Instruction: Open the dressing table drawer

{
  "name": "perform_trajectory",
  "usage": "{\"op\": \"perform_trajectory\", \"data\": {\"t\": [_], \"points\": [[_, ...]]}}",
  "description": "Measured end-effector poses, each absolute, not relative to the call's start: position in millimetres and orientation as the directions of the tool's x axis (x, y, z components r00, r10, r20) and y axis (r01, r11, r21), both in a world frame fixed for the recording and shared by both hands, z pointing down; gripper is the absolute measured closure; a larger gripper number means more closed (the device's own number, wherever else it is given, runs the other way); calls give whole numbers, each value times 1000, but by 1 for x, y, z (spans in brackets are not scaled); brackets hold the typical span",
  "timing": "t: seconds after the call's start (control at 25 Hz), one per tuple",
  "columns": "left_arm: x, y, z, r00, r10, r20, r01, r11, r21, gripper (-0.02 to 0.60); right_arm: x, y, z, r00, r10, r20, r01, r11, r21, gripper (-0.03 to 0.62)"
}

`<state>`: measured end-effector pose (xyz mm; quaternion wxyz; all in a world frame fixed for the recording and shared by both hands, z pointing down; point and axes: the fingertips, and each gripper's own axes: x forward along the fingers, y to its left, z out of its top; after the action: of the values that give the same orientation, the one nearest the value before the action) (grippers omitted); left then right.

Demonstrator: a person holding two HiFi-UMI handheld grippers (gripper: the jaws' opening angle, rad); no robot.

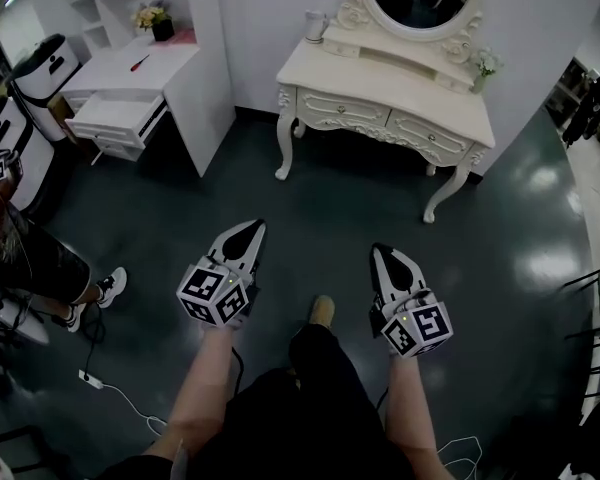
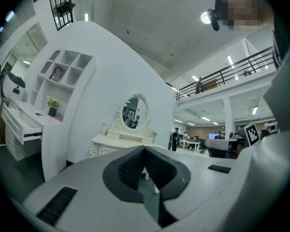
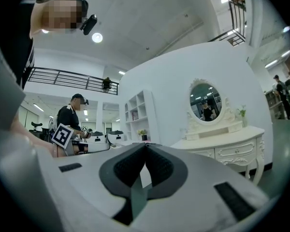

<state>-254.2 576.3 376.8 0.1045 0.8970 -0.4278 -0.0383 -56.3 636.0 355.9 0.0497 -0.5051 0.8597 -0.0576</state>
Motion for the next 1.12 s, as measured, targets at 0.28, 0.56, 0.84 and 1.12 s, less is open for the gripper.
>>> {"op": "perform_trajectory", "data": {"t": [0.28, 0.56, 0.84, 1.12], "points": [[-247, 522, 378, 614, -789, 26, -774, -595, 216, 569, -47, 573, 356, -504, -863, -40, -851, 504, -149, 588], [-222, 461, 368, 608, -794, 19, -779, -592, 204, 569, -18, 512, 352, -498, -866, -36, -853, 497, -156, 588], [-201, 406, 367, 595, -803, 29, -790, -578, 206, 569, 8, 452, 350, -501, -865, -39, -849, 500, -171, 588], [-178, 345, 366, 583, -813, 21, -798, -566, 208, 569, 33, 390, 352, -516, -856, -33, -841, 513, -169, 588]]}}
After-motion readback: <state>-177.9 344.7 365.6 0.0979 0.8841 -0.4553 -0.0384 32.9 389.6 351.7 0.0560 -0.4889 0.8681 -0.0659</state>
